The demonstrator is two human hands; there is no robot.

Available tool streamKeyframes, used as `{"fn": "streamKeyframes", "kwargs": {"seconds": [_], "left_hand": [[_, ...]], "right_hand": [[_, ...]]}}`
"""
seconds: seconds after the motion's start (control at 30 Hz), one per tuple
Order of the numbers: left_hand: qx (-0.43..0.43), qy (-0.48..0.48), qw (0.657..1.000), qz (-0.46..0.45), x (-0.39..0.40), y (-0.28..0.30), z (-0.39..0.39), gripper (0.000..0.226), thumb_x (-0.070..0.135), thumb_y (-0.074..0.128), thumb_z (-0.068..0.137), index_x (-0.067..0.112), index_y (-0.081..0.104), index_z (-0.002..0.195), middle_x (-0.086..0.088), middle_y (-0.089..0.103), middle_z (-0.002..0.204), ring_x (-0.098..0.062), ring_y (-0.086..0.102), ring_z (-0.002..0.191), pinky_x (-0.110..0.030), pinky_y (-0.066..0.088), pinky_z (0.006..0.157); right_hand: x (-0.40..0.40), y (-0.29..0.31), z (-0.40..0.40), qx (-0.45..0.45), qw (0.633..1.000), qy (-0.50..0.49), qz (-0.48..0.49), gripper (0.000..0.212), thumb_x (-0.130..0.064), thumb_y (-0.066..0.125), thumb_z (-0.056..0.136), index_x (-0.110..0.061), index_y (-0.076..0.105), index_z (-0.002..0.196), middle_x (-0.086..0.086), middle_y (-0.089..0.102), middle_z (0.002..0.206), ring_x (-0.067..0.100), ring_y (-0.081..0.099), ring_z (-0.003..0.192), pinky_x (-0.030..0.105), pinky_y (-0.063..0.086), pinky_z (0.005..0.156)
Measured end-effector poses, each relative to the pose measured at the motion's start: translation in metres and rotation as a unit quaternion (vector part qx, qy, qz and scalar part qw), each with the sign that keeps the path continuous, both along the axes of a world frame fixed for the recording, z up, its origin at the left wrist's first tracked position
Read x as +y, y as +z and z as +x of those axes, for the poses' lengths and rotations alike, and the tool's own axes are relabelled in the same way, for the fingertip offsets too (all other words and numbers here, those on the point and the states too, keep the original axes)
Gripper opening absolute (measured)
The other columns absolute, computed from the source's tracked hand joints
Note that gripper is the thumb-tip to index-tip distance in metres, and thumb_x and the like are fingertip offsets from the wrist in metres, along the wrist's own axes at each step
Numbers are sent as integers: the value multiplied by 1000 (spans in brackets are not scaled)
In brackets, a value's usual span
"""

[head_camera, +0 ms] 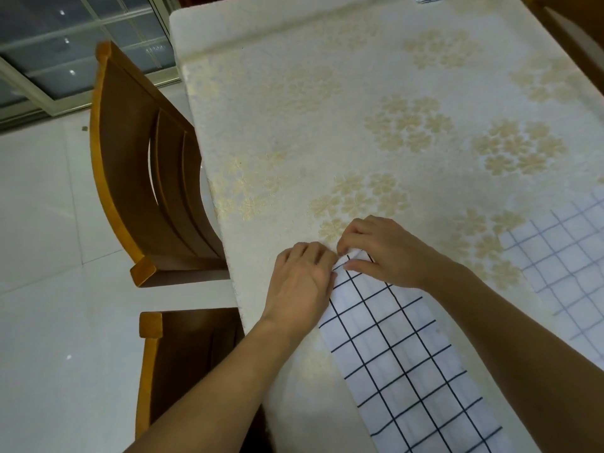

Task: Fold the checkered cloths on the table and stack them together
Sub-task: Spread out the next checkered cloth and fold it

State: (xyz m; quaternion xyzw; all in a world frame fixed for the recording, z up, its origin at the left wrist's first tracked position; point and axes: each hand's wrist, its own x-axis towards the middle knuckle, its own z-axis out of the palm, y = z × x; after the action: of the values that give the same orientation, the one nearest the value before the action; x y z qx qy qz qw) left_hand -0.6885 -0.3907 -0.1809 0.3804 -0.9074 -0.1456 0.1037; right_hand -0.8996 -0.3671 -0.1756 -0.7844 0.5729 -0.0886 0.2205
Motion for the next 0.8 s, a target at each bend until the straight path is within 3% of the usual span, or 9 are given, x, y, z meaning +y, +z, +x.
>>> {"fn": "streamKeyframes", "kwargs": {"seconds": [0.1, 0.17, 0.27, 0.3, 0.37, 0.47, 0.6, 0.8], "left_hand": [[-16, -31, 999, -27, -12, 1, 0, 19, 12, 79, 76, 15, 65, 90, 0, 62, 80, -21, 56, 73, -28, 35, 62], [-37, -48, 997, -45, -23, 4, 0, 24, 7, 83, 68, 14, 63, 80, -1, 59, 69, -21, 53, 62, -26, 28, 56], [-56, -43, 997, -36, -44, 10, 1, 23, 6, 82, 69, 13, 61, 76, -3, 58, 65, -24, 53, 57, -27, 29, 52], [-51, -39, 998, -19, -51, 11, 2, 20, 7, 79, 73, 12, 61, 79, -4, 58, 67, -26, 54, 59, -28, 30, 52], [-28, -42, 998, 23, -64, 13, 6, 15, 15, 73, 83, 10, 63, 92, -6, 61, 78, -28, 57, 69, -30, 35, 55], [-47, -96, 990, 92, -77, 14, 18, 41, 30, 74, 85, 14, 60, 120, -3, 62, 103, -24, 55, 93, -35, 47, 73], [-40, -115, 983, 136, -82, 16, 29, 56, 33, 76, 84, 16, 55, 132, 0, 60, 121, -20, 51, 110, -33, 45, 92], [-14, -102, 983, 152, -86, 24, 29, 41, 9, 67, 87, 16, 58, 127, 0, 62, 116, -20, 58, 105, -34, 49, 86]], "right_hand": [[-9, 1, 3, 20, 1000, 9, 8, 22, -32, 71, 88, -28, 69, 109, -6, 56, 103, 14, 51, 89, 30, 34, 83], [-17, 3, 6, 32, 999, 7, 8, 17, -26, 72, 87, -26, 73, 105, -4, 59, 98, 17, 54, 85, 35, 40, 82], [-28, 5, 11, 45, 999, -3, -18, 11, -23, 70, 90, -22, 75, 100, -2, 63, 95, 22, 59, 85, 44, 41, 98], [-32, 5, 12, 48, 998, -8, -36, 10, -22, 69, 91, -20, 75, 98, -1, 65, 94, 23, 61, 83, 46, 41, 99], [-40, 4, 13, 48, 997, -20, -63, 9, -21, 69, 90, -16, 75, 94, 1, 66, 90, 26, 61, 77, 44, 48, 86], [-48, 0, 12, 43, 996, -25, -70, 8, -21, 71, 89, -15, 75, 93, 0, 66, 88, 26, 61, 73, 38, 46, 73], [-51, -6, 9, 38, 997, -22, -67, 11, -22, 71, 89, -19, 77, 98, -2, 69, 93, 22, 63, 79, 34, 42, 80], [-44, -4, 6, 50, 992, -9, -112, 9, -20, 73, 89, -21, 78, 96, -4, 72, 94, 19, 68, 82, 45, 45, 99]]}}
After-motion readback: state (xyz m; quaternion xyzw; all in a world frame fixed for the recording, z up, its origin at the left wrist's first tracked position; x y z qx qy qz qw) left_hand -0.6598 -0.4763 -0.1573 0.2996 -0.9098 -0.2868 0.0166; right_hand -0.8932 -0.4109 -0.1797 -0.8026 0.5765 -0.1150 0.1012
